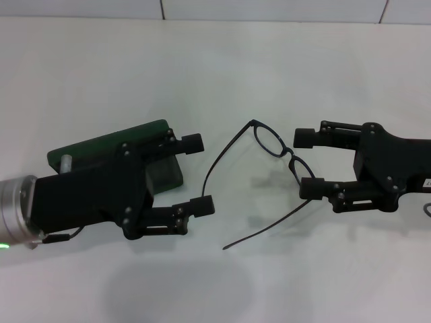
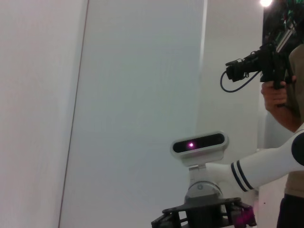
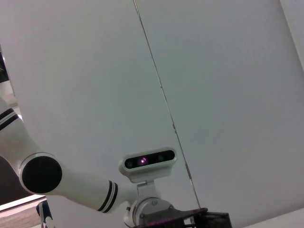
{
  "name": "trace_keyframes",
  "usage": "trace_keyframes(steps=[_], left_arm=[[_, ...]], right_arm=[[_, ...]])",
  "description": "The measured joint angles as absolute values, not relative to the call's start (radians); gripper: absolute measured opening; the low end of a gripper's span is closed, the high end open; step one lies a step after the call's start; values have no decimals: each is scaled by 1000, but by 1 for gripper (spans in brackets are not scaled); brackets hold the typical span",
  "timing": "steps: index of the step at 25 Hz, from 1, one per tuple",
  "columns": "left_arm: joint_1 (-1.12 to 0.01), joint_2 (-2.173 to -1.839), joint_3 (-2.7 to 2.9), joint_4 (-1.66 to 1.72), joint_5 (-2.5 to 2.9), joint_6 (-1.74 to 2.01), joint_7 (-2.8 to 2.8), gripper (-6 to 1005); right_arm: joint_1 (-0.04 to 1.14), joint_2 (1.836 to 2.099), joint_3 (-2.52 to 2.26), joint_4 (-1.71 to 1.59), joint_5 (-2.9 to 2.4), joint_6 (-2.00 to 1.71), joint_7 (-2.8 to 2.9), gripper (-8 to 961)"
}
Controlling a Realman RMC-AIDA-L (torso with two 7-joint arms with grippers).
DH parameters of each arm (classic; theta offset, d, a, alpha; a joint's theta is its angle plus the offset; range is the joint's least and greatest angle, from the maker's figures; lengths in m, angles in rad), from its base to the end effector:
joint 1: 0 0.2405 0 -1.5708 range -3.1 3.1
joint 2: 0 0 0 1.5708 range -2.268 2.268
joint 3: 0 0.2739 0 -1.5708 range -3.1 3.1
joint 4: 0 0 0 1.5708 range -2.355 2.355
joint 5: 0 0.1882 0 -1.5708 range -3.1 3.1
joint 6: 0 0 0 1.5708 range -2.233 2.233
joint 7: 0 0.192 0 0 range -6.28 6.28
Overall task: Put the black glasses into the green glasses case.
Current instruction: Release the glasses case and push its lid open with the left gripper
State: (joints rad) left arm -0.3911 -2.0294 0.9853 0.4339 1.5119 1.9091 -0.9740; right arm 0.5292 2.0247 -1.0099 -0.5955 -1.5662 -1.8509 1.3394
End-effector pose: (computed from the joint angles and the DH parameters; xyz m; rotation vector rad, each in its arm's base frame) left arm -0.2115 0.2512 -0.0332 -2.7106 -0.2145 -1.3401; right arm 0.1729 0.2899 -0.0323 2.8198 -0.3452 -1.1839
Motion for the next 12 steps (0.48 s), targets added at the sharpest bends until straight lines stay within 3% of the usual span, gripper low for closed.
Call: trace_keyframes(steps=[12], left_arm=[[-391, -2034, 979, 436, 1503, 1902, -974, 871]], right_arm=[[529, 2026, -1012, -587, -1566, -1838, 1338, 813]])
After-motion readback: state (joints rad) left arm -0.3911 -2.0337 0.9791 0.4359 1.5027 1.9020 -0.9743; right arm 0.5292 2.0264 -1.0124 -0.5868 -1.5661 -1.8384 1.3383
